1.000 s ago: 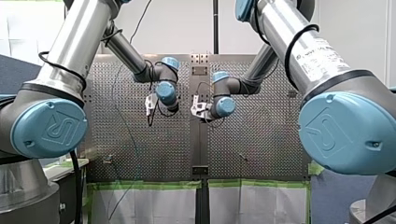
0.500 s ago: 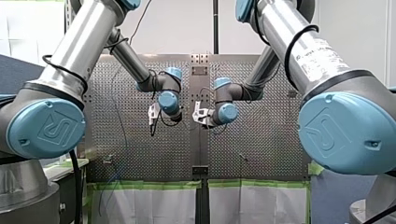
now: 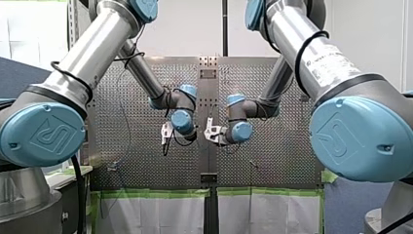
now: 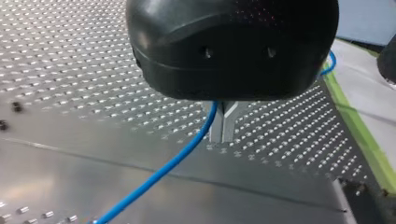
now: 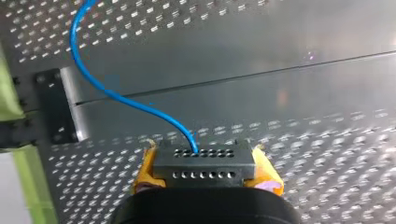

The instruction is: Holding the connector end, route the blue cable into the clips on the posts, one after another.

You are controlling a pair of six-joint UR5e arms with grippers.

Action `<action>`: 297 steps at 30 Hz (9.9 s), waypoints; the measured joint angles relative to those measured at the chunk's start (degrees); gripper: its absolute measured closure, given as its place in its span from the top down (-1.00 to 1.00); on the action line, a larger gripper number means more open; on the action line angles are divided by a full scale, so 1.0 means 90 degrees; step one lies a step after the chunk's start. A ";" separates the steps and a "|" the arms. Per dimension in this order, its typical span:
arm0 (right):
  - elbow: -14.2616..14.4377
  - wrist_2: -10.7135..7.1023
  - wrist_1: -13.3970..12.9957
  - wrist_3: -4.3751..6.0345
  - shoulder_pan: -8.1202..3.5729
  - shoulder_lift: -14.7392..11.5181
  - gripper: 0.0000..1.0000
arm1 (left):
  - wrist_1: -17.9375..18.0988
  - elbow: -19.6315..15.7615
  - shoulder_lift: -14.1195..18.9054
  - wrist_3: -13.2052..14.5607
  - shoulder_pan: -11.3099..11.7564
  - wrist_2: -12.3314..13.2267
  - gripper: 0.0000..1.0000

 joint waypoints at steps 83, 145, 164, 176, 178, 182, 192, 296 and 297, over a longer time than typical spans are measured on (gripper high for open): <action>0.1905 0.0587 -0.1422 -0.0454 -0.0952 0.0112 -1.00 | 0.1339 0.1161 -0.2468 -0.0688 -0.1616 -0.0839 -1.00; 0.2188 -0.0936 -0.2221 -0.1048 -0.2557 0.0514 -1.00 | 0.1111 0.3967 -0.3849 -0.0898 -0.2344 -0.1913 -1.00; 0.2031 -0.1217 -0.2487 -0.1117 -0.3030 0.0537 -1.00 | 0.1351 0.4003 -0.3899 -0.0828 -0.2293 -0.2026 -1.00; 0.1970 -0.1556 -0.2735 -0.0935 -0.3230 0.0629 -1.00 | 0.1536 0.4003 -0.3998 -0.0812 -0.2231 -0.2015 -1.00; 0.1926 -0.1581 -0.2720 -0.0952 -0.3247 0.0702 -1.00 | 0.1595 0.4003 -0.3998 -0.0811 -0.2220 -0.2010 -1.00; 0.1825 -0.1608 -0.2633 -0.1043 -0.3308 0.0931 -1.00 | 0.1653 0.4012 -0.4023 -0.0810 -0.2184 -0.1984 -1.00; 0.1614 -0.1804 -0.2445 -0.1117 -0.3475 0.1058 -1.00 | 0.1582 0.4444 -0.4313 -0.0838 -0.2123 -0.1801 -1.00; 0.0228 -0.2156 -0.2036 -0.0771 -0.3820 0.1355 -1.00 | 0.0934 0.5827 -0.4917 -0.1103 -0.1431 -0.0471 -1.00; 0.0206 -0.2158 -0.2034 -0.0765 -0.3821 0.1359 -1.00 | 0.0922 0.5828 -0.4917 -0.1103 -0.1397 -0.0470 -1.00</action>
